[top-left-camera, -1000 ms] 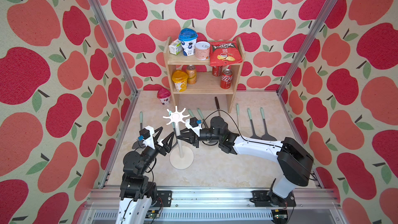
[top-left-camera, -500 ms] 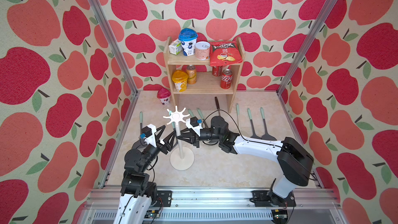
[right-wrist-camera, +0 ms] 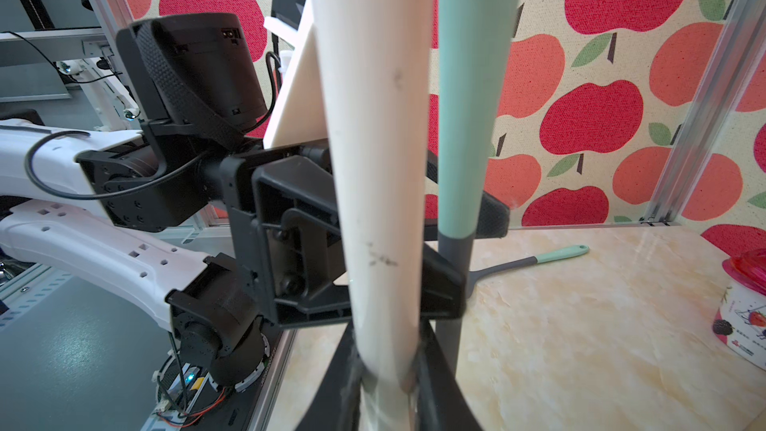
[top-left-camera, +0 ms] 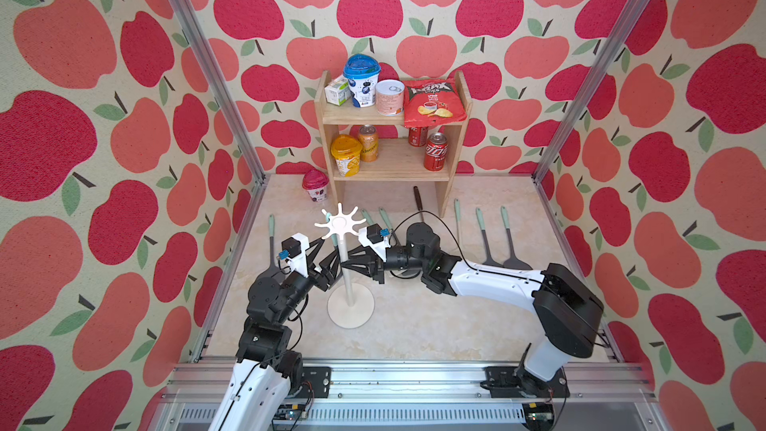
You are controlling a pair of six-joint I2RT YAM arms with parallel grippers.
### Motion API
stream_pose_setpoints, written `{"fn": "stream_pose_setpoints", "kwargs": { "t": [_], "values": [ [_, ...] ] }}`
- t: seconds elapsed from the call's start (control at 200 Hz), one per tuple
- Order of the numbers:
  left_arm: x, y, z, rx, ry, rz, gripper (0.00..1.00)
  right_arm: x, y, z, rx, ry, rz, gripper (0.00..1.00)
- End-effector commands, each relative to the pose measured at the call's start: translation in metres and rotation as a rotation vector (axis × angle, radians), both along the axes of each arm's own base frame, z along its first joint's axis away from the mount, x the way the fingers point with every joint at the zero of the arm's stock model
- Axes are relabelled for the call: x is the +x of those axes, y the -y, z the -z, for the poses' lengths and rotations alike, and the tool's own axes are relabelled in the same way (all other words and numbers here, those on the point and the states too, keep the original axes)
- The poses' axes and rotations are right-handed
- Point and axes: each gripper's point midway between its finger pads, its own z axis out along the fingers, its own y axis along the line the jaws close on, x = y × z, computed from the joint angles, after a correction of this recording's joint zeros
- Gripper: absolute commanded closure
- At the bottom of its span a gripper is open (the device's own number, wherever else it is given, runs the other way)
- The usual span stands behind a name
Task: Take the spatula off the kitchen utensil rack
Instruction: Take off the spatula from the rack.
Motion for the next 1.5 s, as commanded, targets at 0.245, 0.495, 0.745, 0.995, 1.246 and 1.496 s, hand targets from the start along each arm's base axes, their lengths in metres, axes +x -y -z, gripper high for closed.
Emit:
{"fn": "stream_pose_setpoints", "kwargs": {
  "t": [0.245, 0.495, 0.745, 0.995, 1.246, 1.496],
  "values": [
    [0.001, 0.013, -0.004, 0.020, 0.042, 0.028, 0.45, -0.009, -0.003, 0.001, -0.007, -0.077, -0.055, 1.00],
    [0.004, 0.020, 0.000, 0.044, 0.031, 0.055, 0.60, -0.010, -0.002, 0.000, -0.012, -0.074, -0.055, 1.00],
    [0.004, 0.017, 0.001, 0.102, 0.029, 0.029, 0.78, -0.009, -0.001, 0.003, -0.020, -0.076, -0.046, 1.00],
    [0.001, 0.012, -0.008, 0.129, 0.051, 0.004, 1.00, -0.009, -0.001, 0.005, -0.029, -0.074, -0.042, 1.00],
    [0.002, 0.007, -0.019, 0.130, 0.072, -0.030, 1.00, -0.009, 0.001, 0.006, -0.030, -0.070, -0.035, 1.00],
    [0.009, -0.009, -0.026, 0.138, 0.068, -0.132, 1.00, -0.008, 0.003, 0.005, -0.028, -0.063, -0.024, 1.00]
  ]
}}
